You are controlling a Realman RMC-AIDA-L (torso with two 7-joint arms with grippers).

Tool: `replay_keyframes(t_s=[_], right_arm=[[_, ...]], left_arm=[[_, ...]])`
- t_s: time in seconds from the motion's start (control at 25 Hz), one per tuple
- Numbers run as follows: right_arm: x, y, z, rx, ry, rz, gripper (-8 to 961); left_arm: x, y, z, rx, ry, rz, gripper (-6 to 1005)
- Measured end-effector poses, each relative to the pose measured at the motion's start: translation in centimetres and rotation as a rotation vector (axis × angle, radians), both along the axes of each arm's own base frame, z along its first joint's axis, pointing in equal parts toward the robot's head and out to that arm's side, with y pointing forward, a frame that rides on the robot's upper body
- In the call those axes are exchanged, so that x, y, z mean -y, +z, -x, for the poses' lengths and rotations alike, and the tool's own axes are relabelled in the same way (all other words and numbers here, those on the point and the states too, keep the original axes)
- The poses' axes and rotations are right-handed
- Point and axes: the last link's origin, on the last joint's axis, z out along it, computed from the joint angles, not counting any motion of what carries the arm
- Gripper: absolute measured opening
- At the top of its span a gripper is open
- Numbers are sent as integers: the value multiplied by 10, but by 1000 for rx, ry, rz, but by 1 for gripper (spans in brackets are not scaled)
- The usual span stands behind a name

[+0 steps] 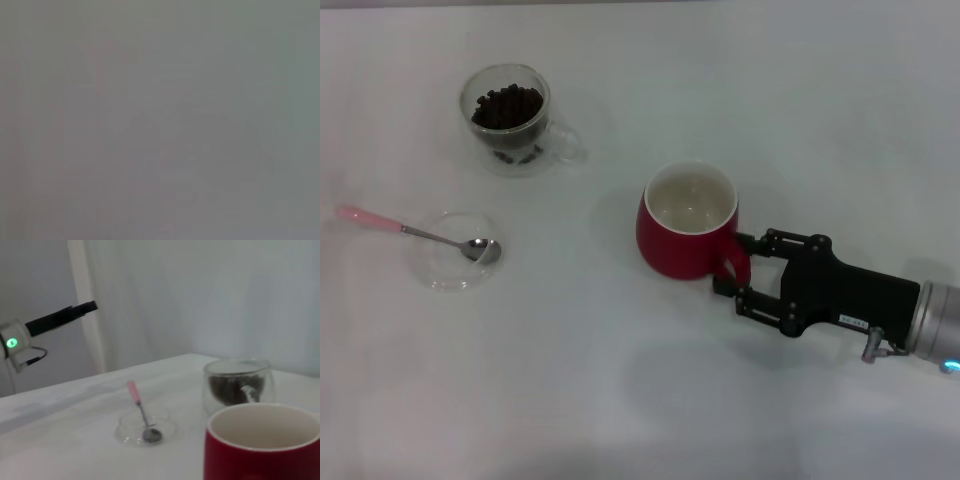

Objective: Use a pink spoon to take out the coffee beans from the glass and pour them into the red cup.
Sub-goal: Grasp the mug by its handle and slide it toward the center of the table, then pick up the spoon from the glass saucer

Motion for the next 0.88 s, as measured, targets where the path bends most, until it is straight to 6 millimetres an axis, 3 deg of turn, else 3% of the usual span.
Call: replay_keyframes(t_s=[0.32, 0.68, 0.88], right_arm=[[-1, 16, -7, -36, -35, -55, 589], [8, 79, -12, -199, 11, -233, 589], [5, 100, -17, -224, -4, -334, 589]], left_arm=[[9, -1, 5, -2, 18, 4, 625], [25, -7, 2, 58, -32, 15, 623], [40, -18, -4, 196, -120, 55, 624]])
